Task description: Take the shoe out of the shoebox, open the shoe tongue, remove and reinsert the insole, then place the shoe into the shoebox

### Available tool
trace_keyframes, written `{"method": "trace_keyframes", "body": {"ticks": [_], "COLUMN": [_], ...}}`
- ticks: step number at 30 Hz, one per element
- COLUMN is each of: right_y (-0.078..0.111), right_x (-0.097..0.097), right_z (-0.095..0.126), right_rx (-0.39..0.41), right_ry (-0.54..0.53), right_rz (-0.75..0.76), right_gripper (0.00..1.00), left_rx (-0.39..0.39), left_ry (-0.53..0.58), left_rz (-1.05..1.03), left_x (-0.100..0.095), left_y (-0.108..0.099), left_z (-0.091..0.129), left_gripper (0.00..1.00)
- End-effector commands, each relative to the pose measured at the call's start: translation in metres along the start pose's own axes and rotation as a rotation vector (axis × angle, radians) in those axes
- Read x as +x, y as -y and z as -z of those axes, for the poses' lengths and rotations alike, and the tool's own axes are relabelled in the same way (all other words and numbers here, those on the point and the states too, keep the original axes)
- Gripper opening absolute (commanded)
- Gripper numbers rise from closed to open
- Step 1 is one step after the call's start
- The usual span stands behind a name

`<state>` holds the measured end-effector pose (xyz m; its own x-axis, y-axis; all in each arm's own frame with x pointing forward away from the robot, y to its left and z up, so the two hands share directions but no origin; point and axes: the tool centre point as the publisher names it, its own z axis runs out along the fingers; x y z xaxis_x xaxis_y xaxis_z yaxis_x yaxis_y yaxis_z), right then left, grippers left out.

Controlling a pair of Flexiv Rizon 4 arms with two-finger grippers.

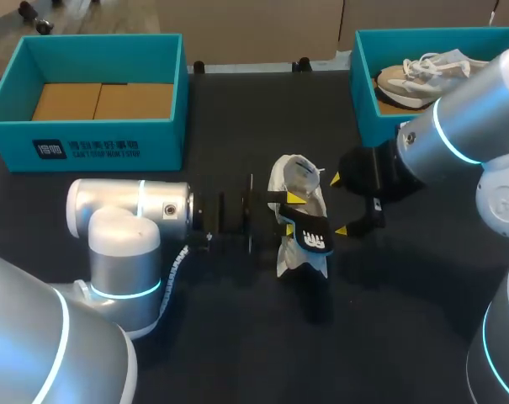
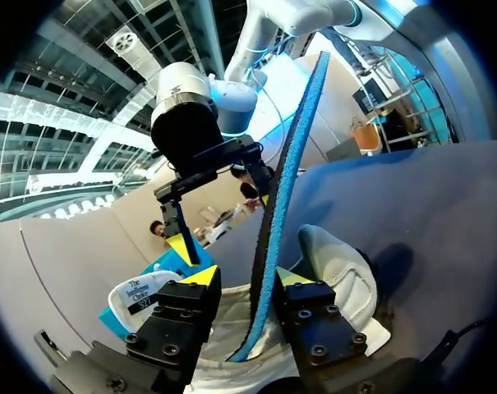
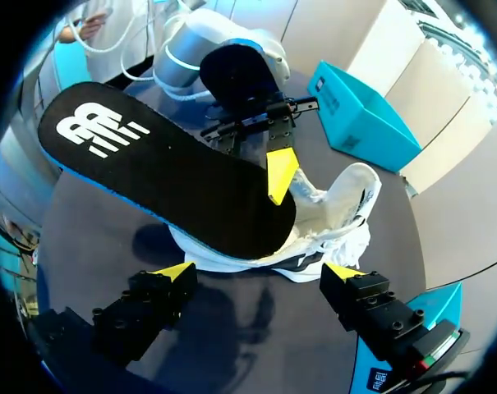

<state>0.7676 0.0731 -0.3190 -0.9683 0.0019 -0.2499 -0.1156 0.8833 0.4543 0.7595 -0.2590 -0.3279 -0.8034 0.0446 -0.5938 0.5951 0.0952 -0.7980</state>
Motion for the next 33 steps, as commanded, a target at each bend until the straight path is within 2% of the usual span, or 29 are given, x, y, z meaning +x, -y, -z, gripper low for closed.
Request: {"method": "trace_keyframes", "body": {"ticks": [1, 16, 23, 33], "right_y": [-0.001, -0.001, -0.001, -0.001], "right_x": [0.001, 0.001, 0.001, 0.001], "right_z": [-0.001, -0.001, -0.001, -0.001], "right_rx": [0.004, 0.004, 0.004, 0.004], "right_ry": [0.003, 0.003, 0.003, 0.003], "right_rz": [0.000, 0.000, 0.000, 0.000], "right_gripper": [1.00, 1.00, 1.00, 1.00], "left_rx": [0.001, 0.005, -0.065, -0.163], "left_ry": [-0.006, -0.030, -0.045, -0.087], "left_rz": [0.009, 0.014, 0.012, 0.000], "left_x": [-0.002, 0.002, 0.005, 0.007], "left_y": [0.003, 0.024, 0.034, 0.031], "left_z": [0.002, 0.008, 0.017, 0.020], "left_gripper": [0.39, 0.42, 0.36, 0.25]}}
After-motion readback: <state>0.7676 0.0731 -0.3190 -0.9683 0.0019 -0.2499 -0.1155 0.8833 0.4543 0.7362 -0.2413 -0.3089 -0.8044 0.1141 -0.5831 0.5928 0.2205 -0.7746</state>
